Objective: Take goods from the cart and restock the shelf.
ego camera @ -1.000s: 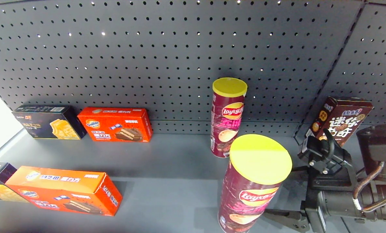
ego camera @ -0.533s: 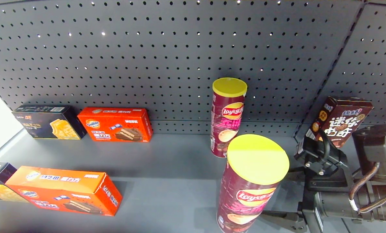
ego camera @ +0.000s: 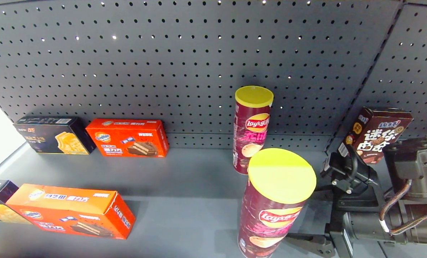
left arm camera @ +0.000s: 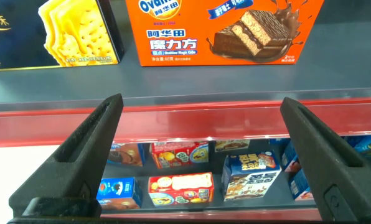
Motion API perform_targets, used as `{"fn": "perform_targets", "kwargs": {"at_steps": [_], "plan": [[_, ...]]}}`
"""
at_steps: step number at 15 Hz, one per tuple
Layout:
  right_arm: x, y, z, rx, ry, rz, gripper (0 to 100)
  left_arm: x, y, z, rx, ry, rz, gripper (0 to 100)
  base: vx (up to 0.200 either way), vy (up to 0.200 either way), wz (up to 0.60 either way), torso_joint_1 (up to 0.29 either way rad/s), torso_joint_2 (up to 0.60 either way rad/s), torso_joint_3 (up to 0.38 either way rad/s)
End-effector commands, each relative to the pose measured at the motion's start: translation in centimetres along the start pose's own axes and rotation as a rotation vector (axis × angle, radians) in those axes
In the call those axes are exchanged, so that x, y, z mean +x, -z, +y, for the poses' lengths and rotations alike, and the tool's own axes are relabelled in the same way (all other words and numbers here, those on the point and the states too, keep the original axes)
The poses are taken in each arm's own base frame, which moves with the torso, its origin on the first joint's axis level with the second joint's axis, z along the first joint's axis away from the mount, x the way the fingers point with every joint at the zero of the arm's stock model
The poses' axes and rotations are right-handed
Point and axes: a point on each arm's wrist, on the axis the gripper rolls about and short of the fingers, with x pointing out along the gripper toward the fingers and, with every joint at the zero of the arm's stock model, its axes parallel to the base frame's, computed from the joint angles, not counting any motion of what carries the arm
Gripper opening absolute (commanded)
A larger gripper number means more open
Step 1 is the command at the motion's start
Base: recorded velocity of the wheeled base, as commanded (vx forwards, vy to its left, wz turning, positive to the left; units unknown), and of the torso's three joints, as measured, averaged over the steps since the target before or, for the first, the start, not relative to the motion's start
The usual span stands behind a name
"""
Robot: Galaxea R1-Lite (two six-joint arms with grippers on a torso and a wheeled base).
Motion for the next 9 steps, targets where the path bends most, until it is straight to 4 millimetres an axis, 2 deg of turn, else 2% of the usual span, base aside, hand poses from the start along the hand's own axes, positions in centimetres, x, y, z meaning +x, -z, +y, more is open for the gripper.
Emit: {"fn": "perform_targets", "kwargs": {"at_steps": [1,9], "plan": [[0.04,0.04,0.01,0.000,-0.001,0.001,100,0.01,-0.01,0.00,0.000,0.000,0.001,100,0.000,0.000,0.00,0.000,0.00,0.000],[0.11,-0.02,0.23,-0.007,-0.009,-0.003,100,0.01,-0.01,0.00,0.000,0.000,0.001,100,0.000,0.000,0.00,0.000,0.00,0.000]]}}
